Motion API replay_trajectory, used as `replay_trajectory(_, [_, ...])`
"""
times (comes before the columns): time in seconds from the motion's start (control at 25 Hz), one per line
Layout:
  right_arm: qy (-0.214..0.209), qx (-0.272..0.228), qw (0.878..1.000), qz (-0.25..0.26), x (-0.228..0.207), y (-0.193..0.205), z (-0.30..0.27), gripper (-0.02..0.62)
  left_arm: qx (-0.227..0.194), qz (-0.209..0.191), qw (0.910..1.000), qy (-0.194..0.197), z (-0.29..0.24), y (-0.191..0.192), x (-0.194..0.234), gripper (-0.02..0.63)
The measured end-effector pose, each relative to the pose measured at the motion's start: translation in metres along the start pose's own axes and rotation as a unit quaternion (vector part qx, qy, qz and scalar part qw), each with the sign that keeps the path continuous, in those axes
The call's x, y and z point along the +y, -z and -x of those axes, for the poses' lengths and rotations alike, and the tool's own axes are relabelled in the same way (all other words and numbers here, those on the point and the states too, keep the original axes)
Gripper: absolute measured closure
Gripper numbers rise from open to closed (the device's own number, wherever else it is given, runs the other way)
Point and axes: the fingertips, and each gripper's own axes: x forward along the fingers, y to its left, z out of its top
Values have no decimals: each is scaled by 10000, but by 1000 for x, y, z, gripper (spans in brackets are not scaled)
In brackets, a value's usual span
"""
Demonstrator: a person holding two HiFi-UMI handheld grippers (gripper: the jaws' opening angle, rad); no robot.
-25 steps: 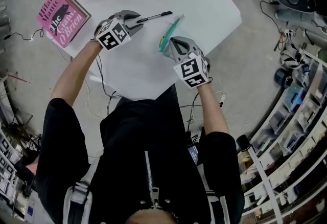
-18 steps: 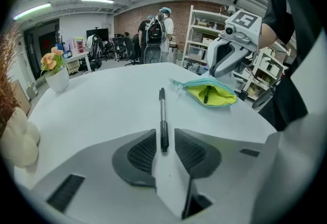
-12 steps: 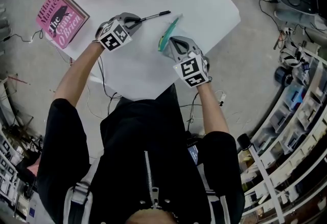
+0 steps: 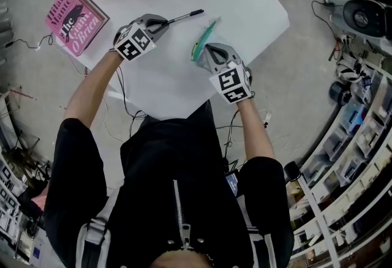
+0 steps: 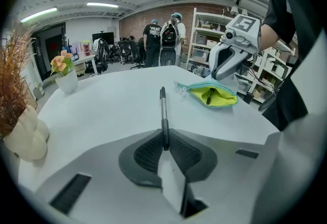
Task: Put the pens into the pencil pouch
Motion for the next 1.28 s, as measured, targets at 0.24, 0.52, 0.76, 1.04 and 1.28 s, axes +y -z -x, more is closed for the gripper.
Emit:
replay_trajectory(0.24, [-6, -32, 10000, 20, 0, 0, 1, 588, -56, -29, 10000, -4, 16, -3, 0, 548])
replay_trajectory(0.52, [-8, -11, 10000, 51, 1, 1, 2, 588, 47, -345, 9993, 111, 32, -1, -7, 548])
replay_trajectory(0.76, [-43, -31, 10000, 59, 2, 0, 1, 588, 221, -674, 9969, 330, 38, 8, -26, 549])
replay_trajectory(1.04, [-69, -9, 9999, 83, 4, 2, 2, 588, 326, -1155, 9905, 664, 40, 12, -57, 549])
replay_trajectory(1.28, [-70, -24, 9999, 88, 5, 3, 3, 588, 385, -1582, 9829, 858, 36, 9, -73, 548])
